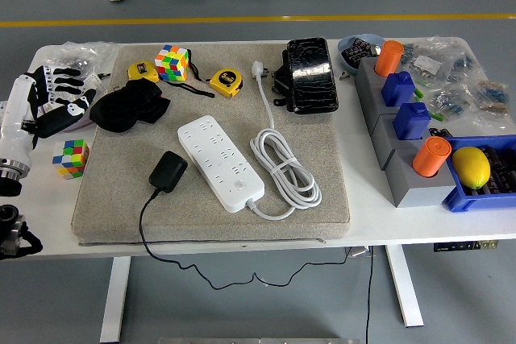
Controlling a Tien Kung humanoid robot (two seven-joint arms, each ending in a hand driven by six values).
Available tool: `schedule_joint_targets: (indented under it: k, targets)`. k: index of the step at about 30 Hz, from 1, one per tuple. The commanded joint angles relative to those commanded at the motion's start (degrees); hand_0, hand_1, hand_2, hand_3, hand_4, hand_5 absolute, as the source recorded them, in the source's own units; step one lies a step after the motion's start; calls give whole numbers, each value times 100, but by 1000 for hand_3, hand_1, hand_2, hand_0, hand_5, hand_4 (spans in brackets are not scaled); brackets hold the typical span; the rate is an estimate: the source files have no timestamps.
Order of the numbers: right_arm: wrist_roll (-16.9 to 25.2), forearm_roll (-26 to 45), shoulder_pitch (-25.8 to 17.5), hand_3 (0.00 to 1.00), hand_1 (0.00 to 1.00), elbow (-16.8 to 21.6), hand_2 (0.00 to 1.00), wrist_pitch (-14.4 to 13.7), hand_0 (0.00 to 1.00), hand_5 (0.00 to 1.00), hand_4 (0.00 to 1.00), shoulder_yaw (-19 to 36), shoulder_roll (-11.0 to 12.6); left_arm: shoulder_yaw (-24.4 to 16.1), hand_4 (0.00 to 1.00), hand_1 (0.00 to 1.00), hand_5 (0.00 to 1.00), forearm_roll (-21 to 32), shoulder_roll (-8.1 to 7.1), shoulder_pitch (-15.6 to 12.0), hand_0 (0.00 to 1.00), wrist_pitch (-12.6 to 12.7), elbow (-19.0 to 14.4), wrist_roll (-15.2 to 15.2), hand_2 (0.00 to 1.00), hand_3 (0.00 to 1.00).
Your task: Put the plug near the board,insert it into the board,press the button,pull the plug out
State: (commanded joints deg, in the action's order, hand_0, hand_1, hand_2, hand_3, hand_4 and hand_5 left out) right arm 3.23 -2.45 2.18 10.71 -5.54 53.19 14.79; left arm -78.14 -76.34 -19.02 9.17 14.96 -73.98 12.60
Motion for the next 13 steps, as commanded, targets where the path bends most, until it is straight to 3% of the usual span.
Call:
schedule_joint_targets:
  k: [13]
  targets:
    - [7,99,10,509,548,6,531,-9,490,364,825,-189,70,40,796,493,158,4,-20,24,307,-20,-13,-16,520,551]
